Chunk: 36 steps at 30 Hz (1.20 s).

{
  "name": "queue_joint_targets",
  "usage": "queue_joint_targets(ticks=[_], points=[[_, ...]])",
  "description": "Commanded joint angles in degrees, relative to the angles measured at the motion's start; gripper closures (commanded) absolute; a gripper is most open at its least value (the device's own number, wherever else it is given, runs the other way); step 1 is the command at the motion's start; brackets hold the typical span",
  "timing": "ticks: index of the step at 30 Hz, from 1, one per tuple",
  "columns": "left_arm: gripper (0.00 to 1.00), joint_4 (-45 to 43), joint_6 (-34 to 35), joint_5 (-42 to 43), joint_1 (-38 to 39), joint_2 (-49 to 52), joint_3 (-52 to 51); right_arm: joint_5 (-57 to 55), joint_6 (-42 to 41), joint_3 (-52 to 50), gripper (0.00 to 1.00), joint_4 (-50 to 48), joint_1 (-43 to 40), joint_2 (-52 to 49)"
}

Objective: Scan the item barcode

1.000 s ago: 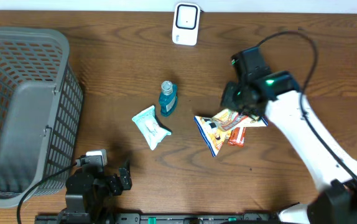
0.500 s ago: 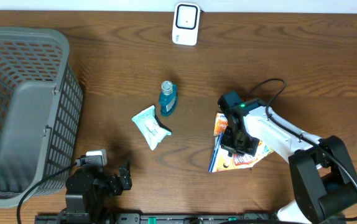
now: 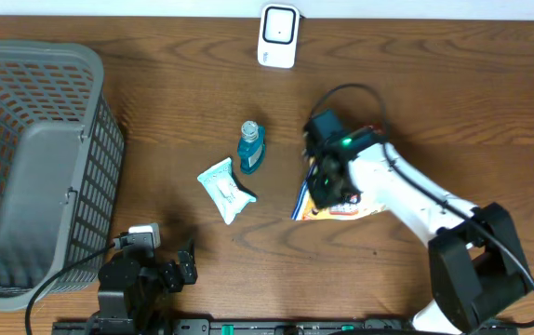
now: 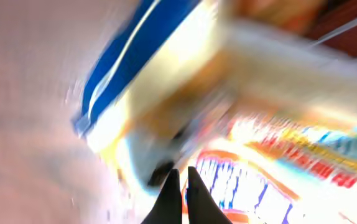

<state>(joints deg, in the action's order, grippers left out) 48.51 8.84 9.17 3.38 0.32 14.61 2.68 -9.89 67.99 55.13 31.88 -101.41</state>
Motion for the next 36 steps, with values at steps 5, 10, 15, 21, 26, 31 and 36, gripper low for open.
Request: queue_joint_targets(ticks=[5, 10, 15, 21, 26, 31, 36], points=[[0.01, 2.2, 0.0, 0.9, -0.2, -0.1, -0.3, -11.5, -15.3, 0.6, 0.99, 3.4, 6.5, -0.1], [0.01, 2.2, 0.0, 0.9, -0.2, -0.1, -0.3, -21.4, -27.7, 1.3, 0.99, 1.8, 5.1, -0.1], [0.01, 2.2, 0.0, 0.9, -0.2, -0.1, -0.3, -21.2, -28.9, 1.6, 0.99, -6.3, 2.0, -0.2], [0.01, 2.2, 0.0, 0.9, -0.2, -0.1, -0.3, -10.4, -20.5, 1.6, 0.99, -18.6, -1.5, -0.9], [0.01, 2.2, 0.0, 0.9, -0.2, -0.1, -0.3, -4.9, -18.4, 1.6, 0.99, -20.5, -2.2, -4.2], [0.01, 2.2, 0.0, 0.9, -0.2, -0.1, -0.3, 13.3, -1.7, 1.6, 0.99, -21.8, -0.5, -6.6], [0.01, 2.2, 0.0, 0.9, -0.2, -0.1, -0.3, 21.0, 7.0, 1.6, 0.99, -16.3, 1.6, -5.6]])
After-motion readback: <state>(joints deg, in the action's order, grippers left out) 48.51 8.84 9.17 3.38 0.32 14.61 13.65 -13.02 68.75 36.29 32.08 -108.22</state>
